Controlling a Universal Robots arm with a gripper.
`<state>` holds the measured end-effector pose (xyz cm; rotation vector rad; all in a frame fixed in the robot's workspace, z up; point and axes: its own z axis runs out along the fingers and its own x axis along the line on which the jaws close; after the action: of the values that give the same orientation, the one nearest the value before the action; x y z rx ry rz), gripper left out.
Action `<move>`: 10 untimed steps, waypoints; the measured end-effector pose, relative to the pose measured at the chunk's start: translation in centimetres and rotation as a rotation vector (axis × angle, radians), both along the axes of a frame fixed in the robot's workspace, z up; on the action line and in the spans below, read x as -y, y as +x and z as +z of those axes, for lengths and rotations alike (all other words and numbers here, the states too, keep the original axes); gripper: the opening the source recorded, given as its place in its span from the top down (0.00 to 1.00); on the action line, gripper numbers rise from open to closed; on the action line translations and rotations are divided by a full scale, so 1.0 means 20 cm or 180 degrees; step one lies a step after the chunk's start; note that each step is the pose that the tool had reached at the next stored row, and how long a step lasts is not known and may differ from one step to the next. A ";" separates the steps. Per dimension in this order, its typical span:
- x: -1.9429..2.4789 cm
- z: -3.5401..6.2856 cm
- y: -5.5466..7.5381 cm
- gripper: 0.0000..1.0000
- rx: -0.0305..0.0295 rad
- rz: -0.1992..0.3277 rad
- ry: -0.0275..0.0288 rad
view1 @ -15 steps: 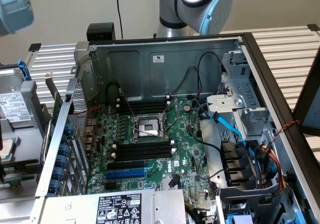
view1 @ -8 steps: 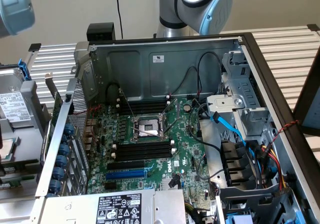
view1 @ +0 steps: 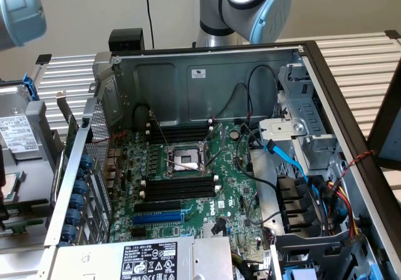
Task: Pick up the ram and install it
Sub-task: 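Pick up the ram and move it above insertion slot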
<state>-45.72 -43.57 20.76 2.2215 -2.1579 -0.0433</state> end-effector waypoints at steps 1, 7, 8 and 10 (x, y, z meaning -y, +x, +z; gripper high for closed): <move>-0.003 -0.001 0.00 0.73 0.0000 -0.0001 0.0000; -0.004 -0.002 0.00 0.73 0.0002 0.0000 -0.0001; -0.004 -0.003 0.00 0.73 0.0007 0.0000 -0.0002; -0.004 -0.003 0.00 0.73 0.0008 0.0000 -0.0002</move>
<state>-45.69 -43.48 20.71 2.2225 -2.1589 -0.0399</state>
